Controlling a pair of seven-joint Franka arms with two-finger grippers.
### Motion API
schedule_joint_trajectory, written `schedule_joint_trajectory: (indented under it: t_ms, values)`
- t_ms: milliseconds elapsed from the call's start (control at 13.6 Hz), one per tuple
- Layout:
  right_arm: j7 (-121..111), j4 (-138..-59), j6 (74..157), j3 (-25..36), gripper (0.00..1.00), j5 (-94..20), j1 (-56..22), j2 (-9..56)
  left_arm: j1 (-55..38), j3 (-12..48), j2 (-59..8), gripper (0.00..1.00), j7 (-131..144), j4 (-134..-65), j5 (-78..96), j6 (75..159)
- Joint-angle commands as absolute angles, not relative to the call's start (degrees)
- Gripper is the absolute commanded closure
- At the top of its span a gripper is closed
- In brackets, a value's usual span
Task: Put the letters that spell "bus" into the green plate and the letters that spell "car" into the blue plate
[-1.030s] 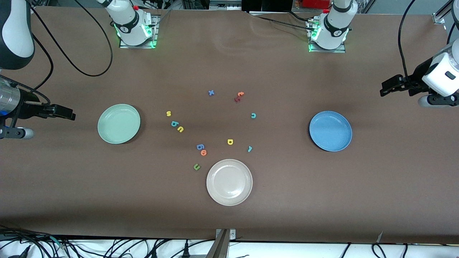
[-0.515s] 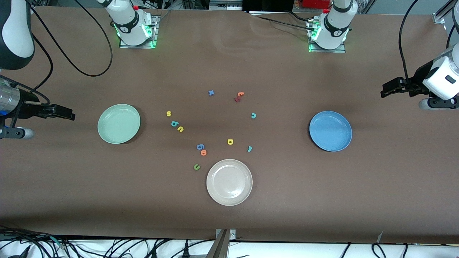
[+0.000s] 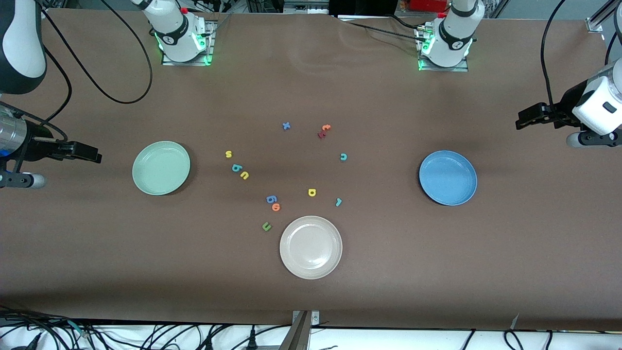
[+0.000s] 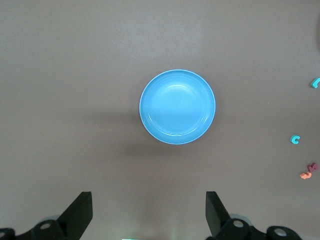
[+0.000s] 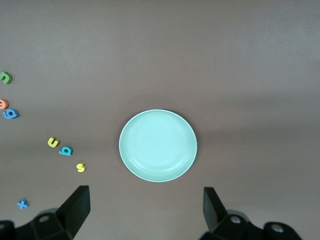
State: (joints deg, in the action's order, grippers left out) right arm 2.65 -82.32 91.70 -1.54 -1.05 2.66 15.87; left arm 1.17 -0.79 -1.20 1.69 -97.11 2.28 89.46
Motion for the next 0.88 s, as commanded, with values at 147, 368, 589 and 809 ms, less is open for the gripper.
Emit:
schedule_joint_trajectory:
  t_ms: [147, 368, 589, 809]
  values:
    - [3.34, -82.79, 90.97, -1.76, 0.0, -0.09, 2.81, 14.68, 1.32, -0.53, -1.49, 0.0, 1.14, -95.8, 2.55, 87.98]
    - [3.34, -82.79, 90.97, -1.76, 0.0, -0.09, 2.73, 14.68, 1.32, -0.53, -1.49, 0.0, 0.79, -95.89, 2.55, 87.72]
    - [3.34, -82.79, 90.97, -1.76, 0.0, -0.09, 2.81, 14.68, 1.32, -0.53, -1.49, 0.0, 0.7, -96.06, 2.55, 87.45]
    - [3.34, -82.79, 90.97, -1.76, 0.0, -0.09, 2.72, 14.68, 1.23, -0.44, -1.49, 0.0, 0.79, -96.06, 2.55, 87.28]
